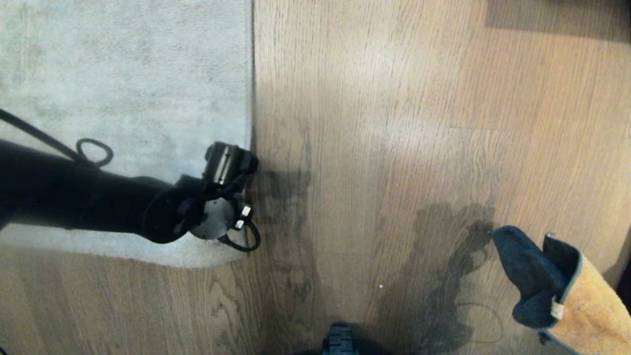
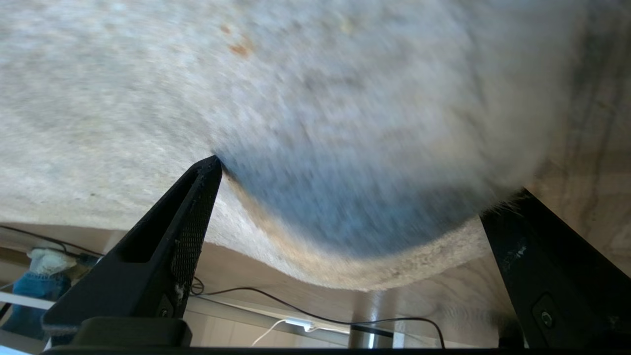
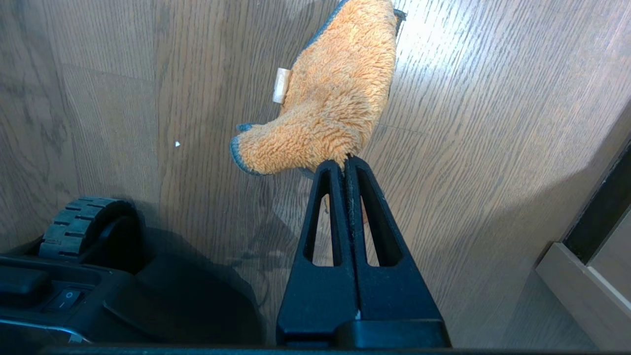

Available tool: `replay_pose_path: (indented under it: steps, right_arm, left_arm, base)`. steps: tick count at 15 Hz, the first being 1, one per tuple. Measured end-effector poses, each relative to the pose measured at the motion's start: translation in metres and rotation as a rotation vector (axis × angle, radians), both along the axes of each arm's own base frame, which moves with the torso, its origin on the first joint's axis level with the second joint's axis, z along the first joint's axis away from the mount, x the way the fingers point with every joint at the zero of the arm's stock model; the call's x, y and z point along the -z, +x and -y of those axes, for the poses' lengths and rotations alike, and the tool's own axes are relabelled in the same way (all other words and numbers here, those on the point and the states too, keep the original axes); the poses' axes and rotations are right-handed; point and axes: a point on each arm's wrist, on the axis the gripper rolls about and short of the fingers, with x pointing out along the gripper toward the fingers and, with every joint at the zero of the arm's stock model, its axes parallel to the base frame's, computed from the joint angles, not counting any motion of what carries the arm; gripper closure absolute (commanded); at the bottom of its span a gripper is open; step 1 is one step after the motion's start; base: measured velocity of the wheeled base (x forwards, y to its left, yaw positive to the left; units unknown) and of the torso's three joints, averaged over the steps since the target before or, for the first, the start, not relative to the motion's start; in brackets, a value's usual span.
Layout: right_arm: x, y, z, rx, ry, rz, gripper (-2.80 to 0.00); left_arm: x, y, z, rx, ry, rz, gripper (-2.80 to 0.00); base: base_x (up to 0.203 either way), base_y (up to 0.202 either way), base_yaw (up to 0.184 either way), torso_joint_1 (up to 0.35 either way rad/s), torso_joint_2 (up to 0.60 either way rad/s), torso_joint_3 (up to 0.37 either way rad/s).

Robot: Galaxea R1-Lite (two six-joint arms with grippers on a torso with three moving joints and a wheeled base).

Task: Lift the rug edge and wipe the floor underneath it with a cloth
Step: Lift up the carpet

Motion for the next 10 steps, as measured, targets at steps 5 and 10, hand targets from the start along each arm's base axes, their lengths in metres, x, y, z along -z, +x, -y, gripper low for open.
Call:
replay_pose_path:
  steps: [5,10]
  right_arm:
    - [0.000,0.000,0.000,-0.001,0.000,0.000,0.00]
    - [0.000,0.000,0.000,0.000,0.000,0.000,0.00]
  left_arm:
    - [-0.010,-0.002,-0.008,-0.020,-0.009,0.025,-2.80]
    - [-0.023,-0.005,-0.015,-0.026,-0.007,0.052,-2.80]
  base:
    - [0.000,0.000,0.000,0.000,0.00,0.000]
    - [0.000,0.000,0.000,0.000,0.00,0.000]
